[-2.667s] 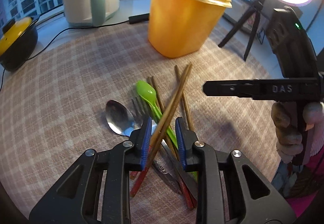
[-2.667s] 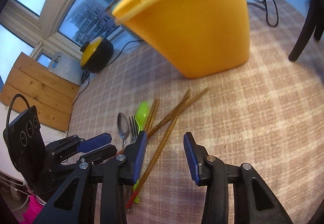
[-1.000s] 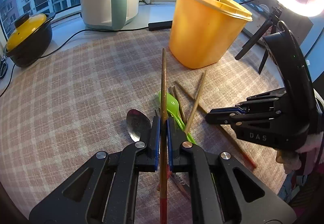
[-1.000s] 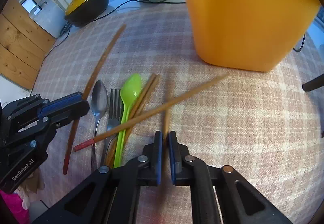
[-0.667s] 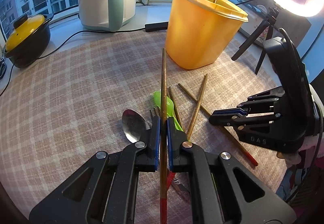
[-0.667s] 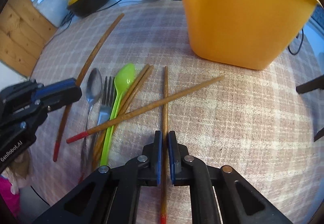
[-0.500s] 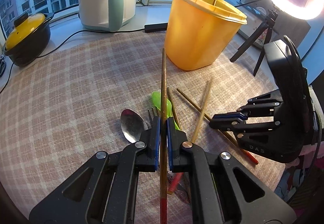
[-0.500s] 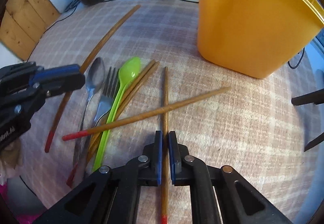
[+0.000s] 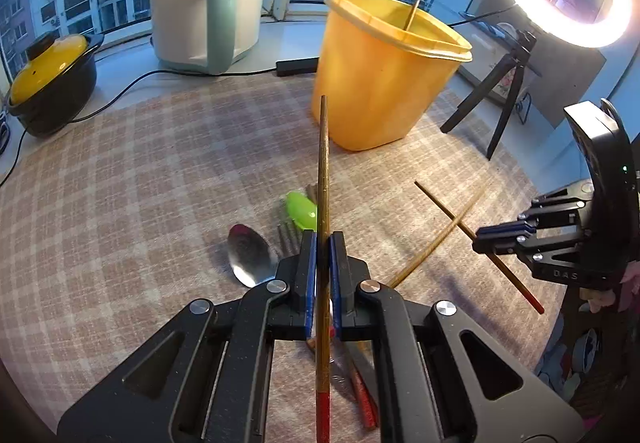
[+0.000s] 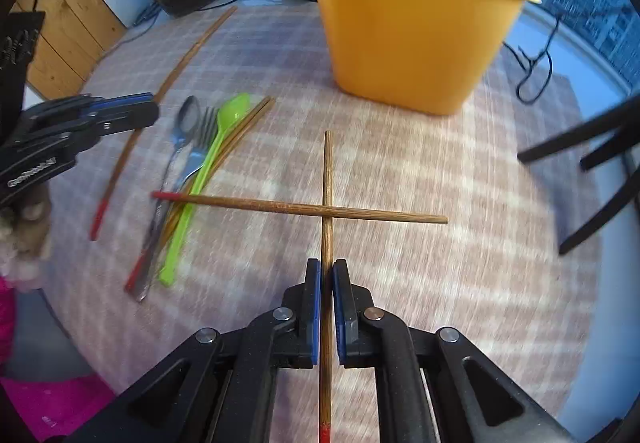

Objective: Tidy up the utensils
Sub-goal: 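Lift both held chopsticks and carry them over the yellow bin, then open both tools to drop the chopsticks into the yellow bin, then regrasp the standing chopstick with the right tool, push it into the bin, release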

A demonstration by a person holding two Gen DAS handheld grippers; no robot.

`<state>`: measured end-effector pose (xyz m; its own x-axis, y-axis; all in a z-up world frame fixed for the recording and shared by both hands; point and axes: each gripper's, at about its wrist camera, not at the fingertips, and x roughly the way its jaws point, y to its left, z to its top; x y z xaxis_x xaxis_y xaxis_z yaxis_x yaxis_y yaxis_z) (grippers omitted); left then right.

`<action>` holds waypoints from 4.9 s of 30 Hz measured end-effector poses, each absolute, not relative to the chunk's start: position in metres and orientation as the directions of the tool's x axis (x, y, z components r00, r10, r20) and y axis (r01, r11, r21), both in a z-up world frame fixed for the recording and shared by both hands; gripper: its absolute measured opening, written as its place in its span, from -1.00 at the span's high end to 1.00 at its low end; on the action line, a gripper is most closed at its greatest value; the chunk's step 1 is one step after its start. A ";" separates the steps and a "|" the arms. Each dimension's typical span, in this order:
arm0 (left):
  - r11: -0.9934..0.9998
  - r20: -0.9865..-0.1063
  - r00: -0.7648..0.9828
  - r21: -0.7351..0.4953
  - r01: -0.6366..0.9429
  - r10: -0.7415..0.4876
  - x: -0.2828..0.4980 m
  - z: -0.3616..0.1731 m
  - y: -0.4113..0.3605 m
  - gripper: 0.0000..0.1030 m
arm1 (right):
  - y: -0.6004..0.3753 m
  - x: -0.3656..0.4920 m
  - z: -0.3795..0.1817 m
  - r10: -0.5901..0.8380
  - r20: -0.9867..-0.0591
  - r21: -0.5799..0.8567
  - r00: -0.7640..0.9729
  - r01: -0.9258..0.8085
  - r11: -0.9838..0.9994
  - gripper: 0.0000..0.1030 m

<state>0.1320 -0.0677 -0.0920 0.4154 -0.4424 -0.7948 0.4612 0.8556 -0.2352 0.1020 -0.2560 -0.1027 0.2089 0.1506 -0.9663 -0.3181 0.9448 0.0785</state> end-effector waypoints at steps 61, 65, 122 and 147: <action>0.775 -0.477 0.615 -0.451 0.442 -0.628 0.234 0.040 -0.107 0.92 | -0.262 0.186 0.067 0.093 -0.643 -0.071 0.761 -0.180 0.981 0.94; 0.781 -0.462 0.639 -0.470 0.411 -0.615 0.248 0.038 -0.109 0.92 | -0.257 0.201 0.070 0.072 -0.618 -0.096 0.783 -0.166 0.981 0.93; 0.831 -0.451 0.702 -0.373 0.412 -0.551 0.262 0.025 -0.122 0.30 | -0.282 0.235 0.036 0.097 -0.593 -0.023 0.800 -0.136 0.990 0.31; 0.852 -0.431 0.742 -0.356 0.383 -0.514 0.229 0.030 -0.072 0.30 | -0.277 0.273 -0.002 0.113 -0.853 0.027 0.510 -0.173 0.984 0.92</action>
